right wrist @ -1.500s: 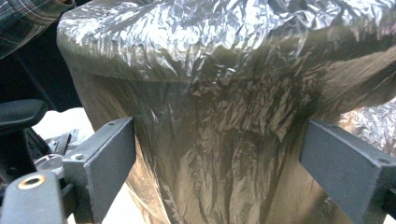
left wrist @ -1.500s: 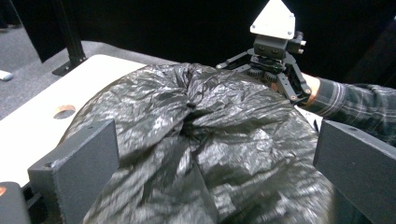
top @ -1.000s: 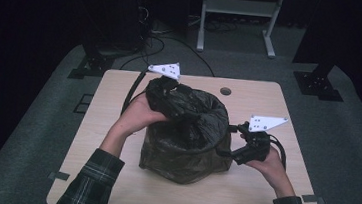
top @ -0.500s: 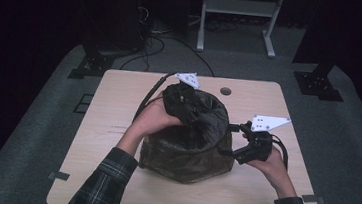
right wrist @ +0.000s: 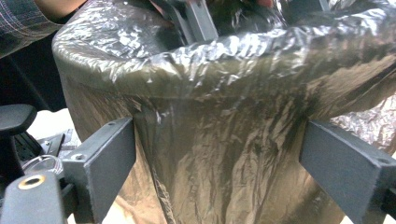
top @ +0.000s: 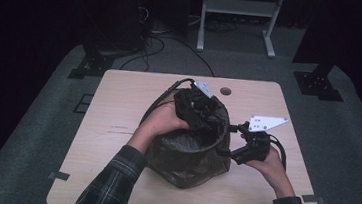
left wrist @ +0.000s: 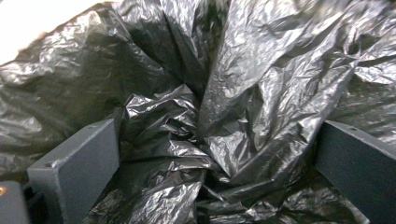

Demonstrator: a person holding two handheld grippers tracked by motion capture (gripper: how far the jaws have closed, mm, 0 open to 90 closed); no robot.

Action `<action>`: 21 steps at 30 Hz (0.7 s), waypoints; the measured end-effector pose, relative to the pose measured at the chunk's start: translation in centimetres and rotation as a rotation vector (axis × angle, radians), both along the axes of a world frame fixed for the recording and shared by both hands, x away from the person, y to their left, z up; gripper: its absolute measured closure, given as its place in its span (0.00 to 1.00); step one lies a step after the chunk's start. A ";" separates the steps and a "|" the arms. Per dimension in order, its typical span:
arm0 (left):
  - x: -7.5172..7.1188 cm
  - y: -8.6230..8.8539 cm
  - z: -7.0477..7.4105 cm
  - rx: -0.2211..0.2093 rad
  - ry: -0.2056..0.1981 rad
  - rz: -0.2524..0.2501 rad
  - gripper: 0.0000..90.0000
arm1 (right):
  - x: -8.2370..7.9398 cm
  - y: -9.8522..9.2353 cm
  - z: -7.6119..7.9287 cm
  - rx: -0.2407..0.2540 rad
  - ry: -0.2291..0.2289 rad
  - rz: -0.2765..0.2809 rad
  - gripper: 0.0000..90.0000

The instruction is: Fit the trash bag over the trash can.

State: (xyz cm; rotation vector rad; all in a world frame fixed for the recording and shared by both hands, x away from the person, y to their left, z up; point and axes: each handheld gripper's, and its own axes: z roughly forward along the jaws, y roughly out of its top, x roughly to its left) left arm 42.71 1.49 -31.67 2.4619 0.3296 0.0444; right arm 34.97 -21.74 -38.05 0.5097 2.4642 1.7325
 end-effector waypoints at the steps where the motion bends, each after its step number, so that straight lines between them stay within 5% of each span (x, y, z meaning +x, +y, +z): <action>1: 0.1 -0.2 -0.2 0.006 0.008 0.005 0.00 | 0.0 0.0 0.0 -0.002 -0.001 0.002 0.11; 13: 0.5 -2.6 -1.7 0.102 0.014 -0.009 0.00 | 0.0 0.1 -0.1 -0.005 0.001 0.003 0.11; 21: 0.3 -2.6 -1.6 0.105 0.016 -0.006 0.00 | 0.1 0.0 -0.2 -0.004 0.004 -0.005 0.11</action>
